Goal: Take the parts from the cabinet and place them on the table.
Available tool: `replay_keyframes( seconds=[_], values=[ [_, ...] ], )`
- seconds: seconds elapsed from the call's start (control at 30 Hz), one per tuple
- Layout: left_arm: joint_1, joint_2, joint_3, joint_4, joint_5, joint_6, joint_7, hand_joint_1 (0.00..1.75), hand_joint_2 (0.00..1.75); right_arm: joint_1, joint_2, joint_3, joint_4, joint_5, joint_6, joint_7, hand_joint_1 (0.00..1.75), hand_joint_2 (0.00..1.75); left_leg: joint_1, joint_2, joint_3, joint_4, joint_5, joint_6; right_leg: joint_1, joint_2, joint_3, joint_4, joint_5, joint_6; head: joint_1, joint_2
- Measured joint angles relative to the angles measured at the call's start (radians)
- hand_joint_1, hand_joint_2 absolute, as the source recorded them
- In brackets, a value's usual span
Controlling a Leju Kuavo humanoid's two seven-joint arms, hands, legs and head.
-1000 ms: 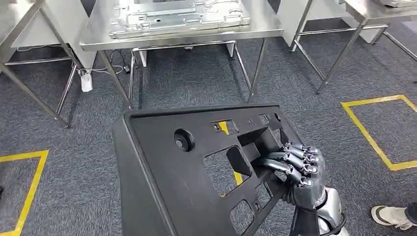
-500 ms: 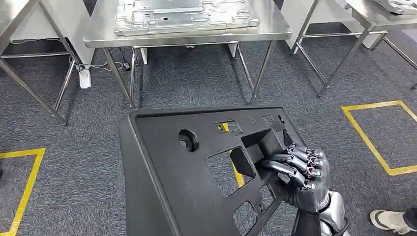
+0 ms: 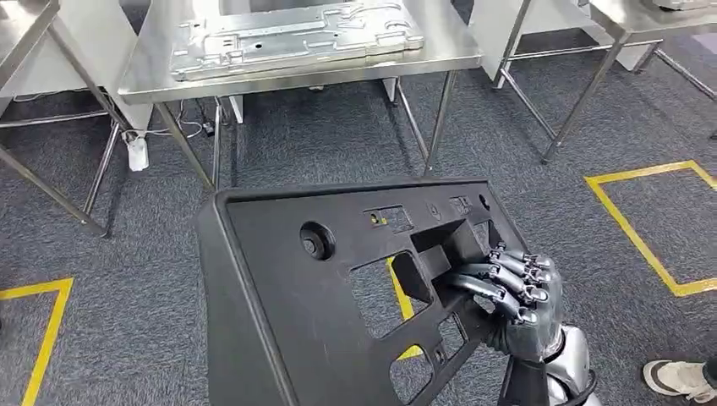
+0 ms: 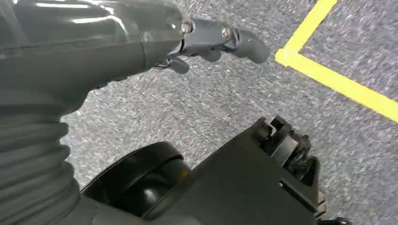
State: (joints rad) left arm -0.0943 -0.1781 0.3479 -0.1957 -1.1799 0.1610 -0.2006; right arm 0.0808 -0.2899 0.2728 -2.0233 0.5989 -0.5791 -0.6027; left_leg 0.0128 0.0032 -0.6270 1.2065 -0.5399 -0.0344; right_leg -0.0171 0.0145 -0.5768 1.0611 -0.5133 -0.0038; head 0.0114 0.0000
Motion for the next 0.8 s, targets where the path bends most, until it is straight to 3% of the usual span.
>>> replay_keyframes(
  seconds=[0.03, 0.07, 0.1, 0.17, 0.2, 0.27, 0.3, 0.37, 0.4, 0.43, 0.47, 0.53, 0.57, 0.6, 0.63, 0.7, 0.73, 0.77, 0.8],
  values=[
    [0.003, 0.0, 0.0, 0.0, -0.001, -0.002, 0.001, 0.0, 1.75, 0.0, 0.0, 0.0, 0.0, 0.0, 0.0, 0.0, 1.75, 1.75, -0.001, -0.001, 0.029, -0.086, 0.046, 0.004, 0.0, 0.002, 0.01, 0.0, -0.007, 0.004, -0.002, 0.0],
    [0.006, 0.0, 0.0, 0.001, -0.002, -0.003, 0.001, 0.0, 1.75, 0.0, 0.0, 0.0, 0.0, 0.0, 0.0, 0.0, 1.75, 1.75, -0.003, -0.004, 0.035, -0.095, 0.032, 0.01, -0.003, 0.002, 0.003, -0.003, -0.009, 0.006, -0.002, 0.0],
    [0.006, 0.0, 0.0, 0.002, -0.002, -0.002, 0.001, 0.0, 1.75, -0.003, 0.0, 0.0, 0.0, 0.0, 0.0, 0.0, 1.75, 1.75, -0.005, -0.005, 0.047, -0.14, 0.021, 0.012, 0.009, 0.005, 0.001, 0.005, -0.014, 0.014, -0.003, 0.0],
    [0.007, 0.0, 0.0, 0.002, -0.002, -0.003, -0.002, 0.0, 1.75, -0.002, 0.001, 0.0, 0.001, 0.002, -0.001, 0.001, 1.75, 1.75, -0.01, -0.008, 0.039, -0.141, 0.021, 0.024, 0.004, 0.003, 0.006, 0.001, -0.004, 0.026, -0.002, 0.0],
    [0.006, 0.0, 0.0, 0.001, -0.002, -0.003, 0.0, 0.0, 1.75, -0.002, 0.001, -0.001, 0.001, 0.002, -0.001, 0.001, 1.75, 1.75, -0.008, -0.01, 0.046, -0.143, 0.018, 0.031, 0.004, 0.003, 0.01, 0.001, -0.003, 0.029, -0.003, 0.0],
    [0.007, -0.002, 0.0, 0.002, -0.003, -0.003, 0.0, 0.0, 1.75, -0.004, 0.002, 0.0, 0.001, 0.002, -0.001, 0.001, 1.75, 1.75, 0.001, -0.009, 0.066, -0.151, 0.014, 0.038, 0.004, -0.001, -0.01, 0.039, -0.014, 0.034, 0.0, 0.0],
    [0.008, -0.002, 0.0, 0.002, -0.005, -0.003, 0.001, 0.0, 1.75, -0.006, 0.002, -0.001, 0.001, 0.002, -0.001, 0.002, 1.75, 1.75, 0.003, -0.008, 0.069, -0.151, 0.01, 0.043, 0.004, -0.002, -0.043, 0.097, -0.035, 0.037, 0.006, 0.0],
    [0.008, -0.002, 0.0, 0.002, -0.005, -0.003, 0.001, 0.0, 1.75, -0.004, 0.002, -0.001, 0.001, 0.002, -0.002, 0.002, 1.75, 1.75, 0.004, -0.007, 0.074, -0.151, 0.002, 0.044, 0.001, -0.002, -0.138, 0.235, -0.08, 0.04, 0.013, 0.0],
    [0.009, -0.002, 0.0, 0.002, -0.005, -0.003, 0.001, 0.0, 1.75, -0.003, 0.002, 0.0, 0.001, 0.002, -0.002, 0.002, 1.75, 1.75, 0.004, -0.007, 0.079, -0.151, -0.003, 0.044, 0.0, -0.003, -0.17, 0.273, -0.083, 0.041, 0.013, 0.0],
    [0.01, -0.002, 0.0, 0.002, -0.005, -0.003, 0.002, 0.0, 1.75, -0.003, 0.002, 0.0, 0.001, 0.002, -0.002, 0.002, 1.75, 1.75, 0.005, -0.008, 0.089, -0.151, -0.011, 0.043, -0.001, -0.003, -0.19, 0.273, -0.062, 0.043, 0.015, 0.0],
    [0.011, -0.002, 0.0, 0.002, -0.006, -0.003, 0.002, 0.0, 1.75, -0.003, 0.002, 0.0, 0.001, 0.002, -0.002, 0.002, 1.75, 1.75, 0.007, -0.009, 0.101, -0.151, -0.02, 0.039, -0.002, -0.003, -0.181, 0.227, -0.018, 0.044, 0.015, 0.0],
    [0.011, -0.002, 0.0, 0.002, -0.007, -0.003, 0.003, 0.0, 1.75, -0.003, 0.002, -0.001, 0.001, 0.002, -0.002, 0.002, 1.75, 1.75, 0.015, -0.011, 0.131, -0.151, -0.042, 0.029, -0.004, -0.006, -0.125, 0.065, 0.088, 0.045, 0.017, 0.0],
    [0.014, -0.001, 0.0, 0.002, -0.007, -0.003, 0.003, 0.0, 1.75, -0.003, 0.002, -0.001, 0.002, 0.003, -0.002, 0.002, 1.75, 1.75, 0.016, -0.01, 0.141, -0.156, -0.052, 0.021, -0.003, -0.01, -0.111, 0.036, 0.094, 0.049, 0.019, 0.0],
    [0.012, 0.0, 0.0, 0.002, -0.008, -0.003, 0.004, 0.0, 1.75, -0.003, 0.003, 0.0, 0.004, 0.003, -0.002, 0.002, 1.75, 1.75, 0.016, -0.01, 0.143, -0.16, -0.053, 0.016, 0.007, -0.014, -0.121, 0.024, 0.072, 0.047, 0.022, 0.0],
    [0.012, 0.0, 0.0, 0.002, -0.008, -0.003, 0.004, 0.0, 1.75, -0.004, 0.002, 0.0, 0.005, 0.003, -0.004, 0.002, 1.75, 1.75, 0.011, -0.008, 0.137, -0.165, -0.056, 0.009, 0.01, -0.016, -0.108, 0.02, 0.069, 0.034, 0.026, 0.0],
    [0.014, 0.0, 0.0, 0.002, -0.008, -0.003, 0.003, 0.0, 1.75, 0.002, 0.002, 0.0, 0.004, 0.003, -0.007, 0.002, 1.75, 1.75, 0.004, -0.006, 0.156, -0.177, -0.053, -0.001, 0.005, -0.014, -0.106, 0.015, 0.064, 0.016, 0.021, 0.0],
    [0.012, 0.0, 0.0, 0.002, -0.008, -0.003, 0.004, 0.0, 1.75, 0.002, 0.002, 0.0, 0.004, 0.003, -0.008, 0.002, 1.75, 1.75, 0.005, -0.005, 0.153, -0.159, -0.048, -0.005, 0.001, -0.01, -0.09, 0.01, 0.059, 0.009, 0.017, 0.0],
    [0.011, 0.0, 0.0, 0.002, -0.008, -0.003, 0.003, 0.0, 1.75, 0.002, 0.002, 0.0, 0.004, 0.004, -0.009, 0.002, 1.75, 1.75, 0.005, -0.005, 0.129, -0.102, -0.026, -0.007, 0.0, -0.01, -0.076, 0.007, 0.052, 0.001, 0.013, 0.0],
    [0.01, 0.0, 0.0, 0.002, -0.008, -0.003, 0.002, 0.0, 1.75, 0.001, 0.002, 0.0, 0.004, 0.004, -0.01, 0.002, 1.75, 1.75, 0.005, -0.005, 0.087, -0.028, -0.019, -0.007, 0.001, -0.01, -0.066, 0.006, 0.044, -0.003, 0.012, 0.0]
  ],
)
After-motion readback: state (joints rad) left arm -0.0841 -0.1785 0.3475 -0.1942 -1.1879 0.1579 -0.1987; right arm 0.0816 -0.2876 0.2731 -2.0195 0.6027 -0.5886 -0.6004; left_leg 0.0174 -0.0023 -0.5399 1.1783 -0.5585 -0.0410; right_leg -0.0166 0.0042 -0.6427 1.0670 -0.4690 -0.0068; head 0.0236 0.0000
